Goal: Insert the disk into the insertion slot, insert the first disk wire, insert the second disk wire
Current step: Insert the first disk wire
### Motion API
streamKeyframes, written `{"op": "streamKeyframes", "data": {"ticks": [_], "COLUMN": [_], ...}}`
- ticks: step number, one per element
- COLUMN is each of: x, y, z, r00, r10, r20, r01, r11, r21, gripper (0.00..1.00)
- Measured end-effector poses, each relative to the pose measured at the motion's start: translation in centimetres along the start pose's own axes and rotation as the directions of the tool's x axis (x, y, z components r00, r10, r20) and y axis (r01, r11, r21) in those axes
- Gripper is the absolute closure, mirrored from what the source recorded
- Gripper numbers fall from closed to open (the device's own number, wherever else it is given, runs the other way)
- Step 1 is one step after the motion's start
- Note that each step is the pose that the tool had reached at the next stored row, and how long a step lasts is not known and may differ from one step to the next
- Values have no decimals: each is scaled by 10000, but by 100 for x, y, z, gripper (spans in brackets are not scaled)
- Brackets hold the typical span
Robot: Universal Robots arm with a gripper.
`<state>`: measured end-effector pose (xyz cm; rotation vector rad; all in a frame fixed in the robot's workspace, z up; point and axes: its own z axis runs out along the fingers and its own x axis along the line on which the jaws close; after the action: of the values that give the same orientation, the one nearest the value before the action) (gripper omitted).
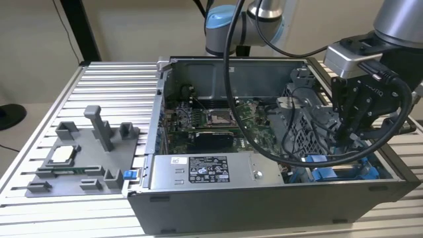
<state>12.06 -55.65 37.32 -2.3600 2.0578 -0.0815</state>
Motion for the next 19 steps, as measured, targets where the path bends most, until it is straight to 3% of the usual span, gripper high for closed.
{"op": "streamKeyframes", "data": {"ticks": [12,19], "x": [16,48], "y": [-71,-254], "z": [32,43], "r00": [9999,9999], "r10": [140,134], "r20": [62,105], "r01": [-139,-131], "r11": [9999,9993], "r21": [-76,-355], "gripper": [100,100]}}
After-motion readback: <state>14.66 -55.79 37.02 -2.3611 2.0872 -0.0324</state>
